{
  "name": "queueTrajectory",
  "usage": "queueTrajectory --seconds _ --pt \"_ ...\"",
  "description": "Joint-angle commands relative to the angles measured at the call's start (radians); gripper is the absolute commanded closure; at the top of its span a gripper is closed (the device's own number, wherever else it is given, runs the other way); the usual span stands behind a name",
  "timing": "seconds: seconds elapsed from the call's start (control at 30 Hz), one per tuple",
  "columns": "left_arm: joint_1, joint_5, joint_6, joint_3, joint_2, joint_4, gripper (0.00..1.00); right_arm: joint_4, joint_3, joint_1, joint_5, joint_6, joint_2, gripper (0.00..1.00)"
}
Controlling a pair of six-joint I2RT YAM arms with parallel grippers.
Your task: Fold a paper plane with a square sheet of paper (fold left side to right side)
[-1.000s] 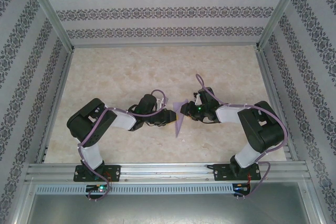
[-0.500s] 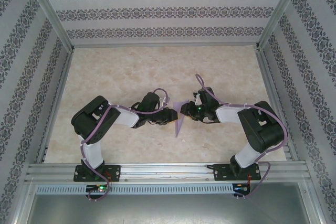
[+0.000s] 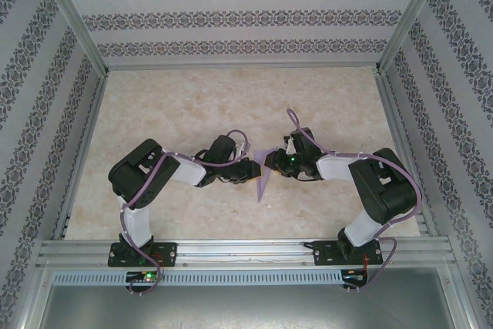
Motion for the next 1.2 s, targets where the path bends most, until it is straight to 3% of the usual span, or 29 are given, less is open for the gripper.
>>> queueTrajectory --seconds 0.0,0.17,1.17 --pt "0.012 -0.002 0.019 0.018 0.012 0.013 0.85 -0.001 -0.011 0.046 0.052 -0.029 0.095 0.64" --pt "0.014 -0.02 0.022 0.005 0.002 0.009 0.92 -0.006 -0.011 0.046 0.056 -0.032 0.093 0.64" --pt "0.022 -0.064 0.035 -0.038 0.004 -0.055 0.94 0.021 0.003 0.051 0.018 -0.01 0.062 0.64"
